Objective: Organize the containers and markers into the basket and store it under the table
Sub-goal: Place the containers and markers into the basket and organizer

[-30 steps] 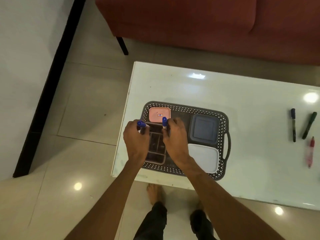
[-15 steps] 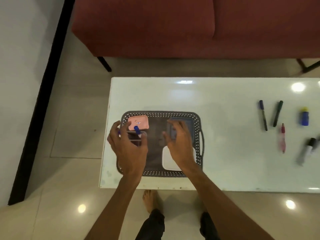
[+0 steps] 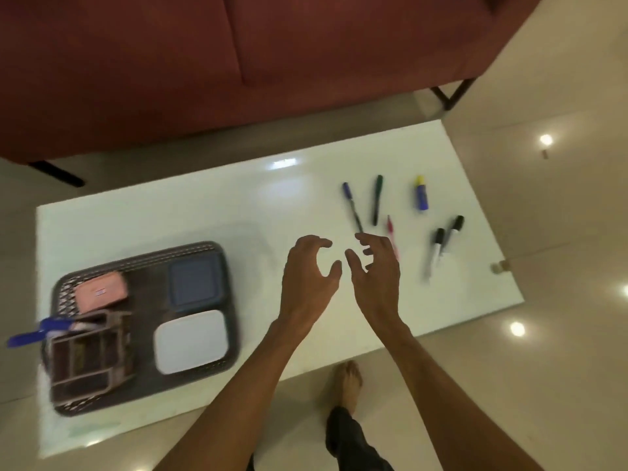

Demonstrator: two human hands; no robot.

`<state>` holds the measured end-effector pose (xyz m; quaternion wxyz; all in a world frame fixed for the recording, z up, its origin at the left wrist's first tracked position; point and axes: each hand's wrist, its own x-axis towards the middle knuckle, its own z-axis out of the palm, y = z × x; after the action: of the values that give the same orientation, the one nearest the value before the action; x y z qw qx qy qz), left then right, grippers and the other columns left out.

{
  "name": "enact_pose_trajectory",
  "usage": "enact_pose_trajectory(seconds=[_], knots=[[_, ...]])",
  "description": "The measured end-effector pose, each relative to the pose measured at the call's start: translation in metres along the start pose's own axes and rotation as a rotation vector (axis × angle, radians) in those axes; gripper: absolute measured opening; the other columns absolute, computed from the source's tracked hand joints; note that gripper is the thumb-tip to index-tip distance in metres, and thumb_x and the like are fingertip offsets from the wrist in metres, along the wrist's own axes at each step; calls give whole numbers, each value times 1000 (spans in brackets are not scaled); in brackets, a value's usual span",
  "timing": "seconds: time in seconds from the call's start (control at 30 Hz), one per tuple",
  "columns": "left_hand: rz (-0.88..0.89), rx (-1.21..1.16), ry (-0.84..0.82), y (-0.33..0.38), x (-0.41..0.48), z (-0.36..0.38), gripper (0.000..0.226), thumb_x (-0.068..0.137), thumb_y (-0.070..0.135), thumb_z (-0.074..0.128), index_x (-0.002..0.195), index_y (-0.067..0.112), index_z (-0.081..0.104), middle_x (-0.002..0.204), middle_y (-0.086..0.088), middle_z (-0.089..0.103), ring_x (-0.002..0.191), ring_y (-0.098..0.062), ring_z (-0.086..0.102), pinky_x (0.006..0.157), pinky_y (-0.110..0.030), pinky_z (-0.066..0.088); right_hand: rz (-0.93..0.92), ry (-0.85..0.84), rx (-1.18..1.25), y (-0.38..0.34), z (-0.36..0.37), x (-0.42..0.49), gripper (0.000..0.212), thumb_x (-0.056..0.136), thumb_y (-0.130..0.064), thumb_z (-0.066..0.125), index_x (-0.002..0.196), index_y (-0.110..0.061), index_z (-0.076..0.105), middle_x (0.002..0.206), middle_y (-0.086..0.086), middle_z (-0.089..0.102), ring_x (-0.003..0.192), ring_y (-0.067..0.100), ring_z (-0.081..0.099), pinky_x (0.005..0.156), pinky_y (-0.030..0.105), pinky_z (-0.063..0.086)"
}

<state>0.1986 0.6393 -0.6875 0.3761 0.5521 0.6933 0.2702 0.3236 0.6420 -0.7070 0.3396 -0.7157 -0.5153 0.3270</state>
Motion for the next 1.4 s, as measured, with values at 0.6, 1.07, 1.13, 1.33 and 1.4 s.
enact_pose_trajectory(seconds=[0.6,1.07,1.13,1.33,1.4], knots=[[-78,307,-407,74,67,262,56,84,41,76,123,11,49,117,-9,65,106,-29,64,87,-38,53,448,113,-130,181,-126,154,34,95,-32,61,118,-7,58,99,13,69,91,29,65,75,37,49],[-182,244,-271,64,60,221,38,91,14,67,122,10,47,112,-13,64,104,-30,65,89,-38,56,326,64,-147,146,-116,150,16,85,-16,67,96,-7,60,69,-7,59,60,7,55,52,22,38],[-211,177,-225,61,50,192,43,90,12,68,126,13,45,111,-13,67,102,-29,66,88,-38,57,283,46,-85,120,-106,131,16,86,-17,69,98,-11,60,73,-8,63,62,5,59,52,16,39],[-240,-127,-12,22,9,73,54,90,7,70,132,28,45,100,-2,69,79,-16,70,62,-17,54,133,-68,71,28,-44,63,16,87,-17,71,96,-17,58,77,-15,66,59,0,64,55,11,43],[-264,-203,80,-1,-6,33,48,91,5,69,126,30,48,96,-2,70,73,-15,71,60,-18,56,93,-120,118,-1,-14,40,17,85,-15,71,95,-19,58,76,-16,67,60,1,64,55,11,46]])
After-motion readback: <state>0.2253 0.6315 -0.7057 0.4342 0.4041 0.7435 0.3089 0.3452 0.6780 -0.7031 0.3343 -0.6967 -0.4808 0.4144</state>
